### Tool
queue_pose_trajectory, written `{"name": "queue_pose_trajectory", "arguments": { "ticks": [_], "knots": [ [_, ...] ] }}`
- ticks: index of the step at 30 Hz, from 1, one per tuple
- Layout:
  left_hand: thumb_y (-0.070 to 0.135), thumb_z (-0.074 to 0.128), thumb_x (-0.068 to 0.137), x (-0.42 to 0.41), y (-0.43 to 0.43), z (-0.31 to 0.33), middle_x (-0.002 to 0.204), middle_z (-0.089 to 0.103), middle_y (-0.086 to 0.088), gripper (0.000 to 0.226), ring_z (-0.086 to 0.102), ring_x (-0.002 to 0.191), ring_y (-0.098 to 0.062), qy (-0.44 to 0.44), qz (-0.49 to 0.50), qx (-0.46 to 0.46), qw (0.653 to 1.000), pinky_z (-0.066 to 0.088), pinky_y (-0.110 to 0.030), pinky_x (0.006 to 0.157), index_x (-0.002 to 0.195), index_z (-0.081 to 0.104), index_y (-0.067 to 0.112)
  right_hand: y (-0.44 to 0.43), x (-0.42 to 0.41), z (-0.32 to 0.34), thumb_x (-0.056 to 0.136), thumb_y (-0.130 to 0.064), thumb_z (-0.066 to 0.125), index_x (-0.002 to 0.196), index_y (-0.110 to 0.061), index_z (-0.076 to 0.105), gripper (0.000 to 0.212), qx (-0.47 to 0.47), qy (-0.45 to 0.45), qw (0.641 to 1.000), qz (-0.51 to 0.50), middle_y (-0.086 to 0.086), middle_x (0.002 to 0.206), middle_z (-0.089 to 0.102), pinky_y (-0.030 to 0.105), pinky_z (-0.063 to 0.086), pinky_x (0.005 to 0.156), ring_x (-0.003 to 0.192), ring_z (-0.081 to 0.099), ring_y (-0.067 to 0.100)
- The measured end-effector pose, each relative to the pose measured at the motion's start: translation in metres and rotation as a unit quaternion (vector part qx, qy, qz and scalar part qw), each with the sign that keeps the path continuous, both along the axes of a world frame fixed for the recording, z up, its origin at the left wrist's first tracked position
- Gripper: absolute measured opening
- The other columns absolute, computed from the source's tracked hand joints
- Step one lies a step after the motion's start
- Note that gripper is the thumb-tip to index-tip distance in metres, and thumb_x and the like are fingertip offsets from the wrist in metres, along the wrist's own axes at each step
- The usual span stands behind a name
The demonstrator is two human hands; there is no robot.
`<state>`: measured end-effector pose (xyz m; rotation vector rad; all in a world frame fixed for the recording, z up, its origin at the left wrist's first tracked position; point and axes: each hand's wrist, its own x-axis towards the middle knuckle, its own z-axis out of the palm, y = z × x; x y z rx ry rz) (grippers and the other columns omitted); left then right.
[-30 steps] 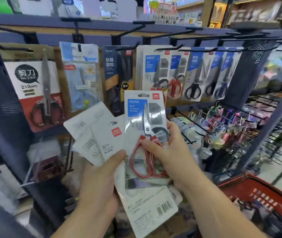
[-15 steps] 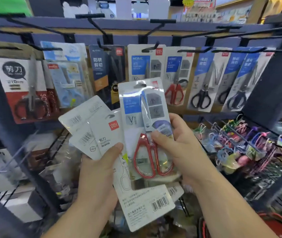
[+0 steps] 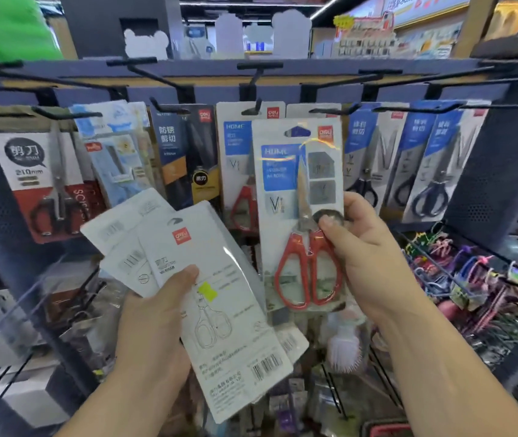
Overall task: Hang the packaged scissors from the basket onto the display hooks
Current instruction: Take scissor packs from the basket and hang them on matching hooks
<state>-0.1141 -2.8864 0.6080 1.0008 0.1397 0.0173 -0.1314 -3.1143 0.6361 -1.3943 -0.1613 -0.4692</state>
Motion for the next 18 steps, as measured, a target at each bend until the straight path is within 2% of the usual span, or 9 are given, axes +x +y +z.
{"name": "queue_pose_trajectory", "arguments": {
  "ticks": [3,5,9,13,15,18],
  "knots": [
    [0.004,0.065,0.099,0.003,0.006,0.001,0.109,0.082,-0.005,0.021,0.080,0.095,-0.026,0.002,0.010,-0.002,1.000,0.060,-0.044,0.082,0.112,0.075,0.017,-0.004,0.006,0.009,0.105,-0.001,0.052,0.115,-0.018,0.061,0.022,-0.022,-0.019,0.999,-0.036,-0.002,0.096,0.077,0.030,0.061,0.071,0.083,0.072,0.013],
    [0.004,0.065,0.099,0.004,0.012,0.003,0.109,0.082,-0.004,0.021,0.080,0.094,-0.025,-0.006,0.019,0.000,1.000,0.059,-0.046,0.084,0.109,0.074,0.019,-0.003,0.010,0.014,0.106,-0.002,0.053,0.111,-0.023,0.063,0.024,-0.046,-0.025,0.997,-0.052,-0.002,0.099,0.078,0.033,0.060,0.075,0.087,0.073,0.014],
    [0.003,0.063,0.100,0.005,0.025,0.008,0.114,0.081,-0.004,0.030,0.079,0.101,-0.027,-0.030,0.028,-0.005,0.999,0.061,-0.047,0.085,0.123,0.072,0.020,0.006,0.016,0.015,0.106,-0.007,0.055,0.105,-0.037,0.066,0.032,-0.124,-0.041,0.989,-0.065,0.000,0.107,0.077,0.052,0.060,0.087,0.099,0.073,0.021],
    [0.003,0.059,0.101,0.002,0.034,0.013,0.117,0.080,-0.002,0.039,0.079,0.100,-0.024,-0.055,0.025,-0.008,0.998,0.060,-0.044,0.080,0.133,0.067,0.022,0.024,0.019,0.015,0.104,-0.016,0.057,0.105,-0.044,0.065,0.029,-0.103,-0.057,0.992,-0.043,0.000,0.118,0.075,0.056,0.057,0.098,0.111,0.071,0.023],
    [0.002,0.059,0.101,0.000,0.036,0.015,0.116,0.080,-0.002,0.037,0.079,0.100,-0.024,-0.061,0.026,-0.005,0.998,0.060,-0.045,0.081,0.131,0.068,0.022,0.034,0.022,0.016,0.103,-0.018,0.056,0.109,-0.041,0.065,0.025,-0.088,-0.062,0.993,-0.046,0.001,0.120,0.075,0.059,0.056,0.099,0.114,0.071,0.026],
    [0.003,0.060,0.100,-0.002,0.039,0.015,0.114,0.081,-0.004,0.034,0.080,0.099,-0.025,-0.061,0.027,-0.005,0.998,0.065,-0.045,0.079,0.128,0.069,0.020,0.043,0.027,0.019,0.108,-0.010,0.053,0.113,-0.028,0.062,0.021,-0.050,-0.054,0.996,-0.055,0.005,0.115,0.076,0.060,0.058,0.096,0.110,0.072,0.031]
  ]
}}
